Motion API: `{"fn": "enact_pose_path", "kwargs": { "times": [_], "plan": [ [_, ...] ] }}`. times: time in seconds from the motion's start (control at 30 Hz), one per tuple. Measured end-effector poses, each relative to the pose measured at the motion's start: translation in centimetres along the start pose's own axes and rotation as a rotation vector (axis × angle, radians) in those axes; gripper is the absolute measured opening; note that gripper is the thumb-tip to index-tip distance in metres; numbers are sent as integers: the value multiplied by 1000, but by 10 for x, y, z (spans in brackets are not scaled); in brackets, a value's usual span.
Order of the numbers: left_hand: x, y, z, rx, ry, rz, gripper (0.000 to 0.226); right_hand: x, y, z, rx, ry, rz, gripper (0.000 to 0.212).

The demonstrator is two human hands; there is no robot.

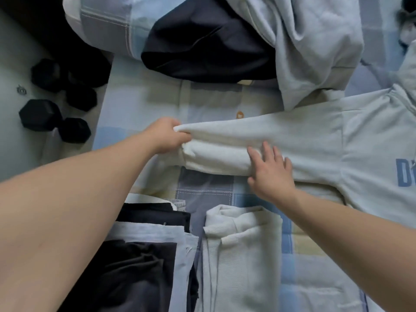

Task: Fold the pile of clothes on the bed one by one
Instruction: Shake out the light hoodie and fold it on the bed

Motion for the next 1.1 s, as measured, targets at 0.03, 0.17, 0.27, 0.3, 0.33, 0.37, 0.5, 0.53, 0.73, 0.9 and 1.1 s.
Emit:
{"fn": "enact_pose_path", "kwargs": {
  "times": [0.03, 0.17, 0.27, 0.3, 0.33, 0.37, 0.5, 0.53, 0.73, 0.9, 1.1],
  "plan": [
    [2, -4, -6, 15, 92, 33, 19, 0, -3, 0, 7, 2, 6, 82],
    [1, -13, -24, 32, 58, 196, 36, -1, -10, -7, 51, -36, 11, 85],
    [-5, -13, -32, 28, -61, 344, 38, -12, -12, -23, 130, -109, -15, 96],
    [-9, -11, -30, 5, -148, 400, 38, -19, -14, -29, 173, -163, -61, 100],
    [-13, -6, -24, -41, -241, 462, 40, -25, -15, -34, 223, -238, -117, 102],
    [-18, 1, -16, -122, -307, 516, 43, -28, -16, -40, 274, -339, -149, 101],
    [-56, 19, 2, -425, -550, 322, 50, -17, -16, -40, 230, -527, 195, 82],
    [-67, 17, -4, -373, -623, 226, 55, -16, -15, -35, 124, -456, 251, 77],
    [-88, 27, -10, 70, -714, 174, 77, -17, 9, -53, 181, -938, -249, 49],
    [-126, 74, 35, -60, -541, 316, 69, 16, 55, 23, 37, -1047, 109, 41],
    [-249, 164, 112, -398, -402, 169, 49, -9, 163, 207, -186, -783, 187, 47]
  ]
}}
Point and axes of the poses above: each hand's wrist, its own y-axis away from the middle knuckle, its own x-axis out of the back of the hand, z = x × y, the point moved 5 cm from there along -y, towards the middle knuckle, and after that the axes turned 15 degrees about x, right-handed, at the moved point
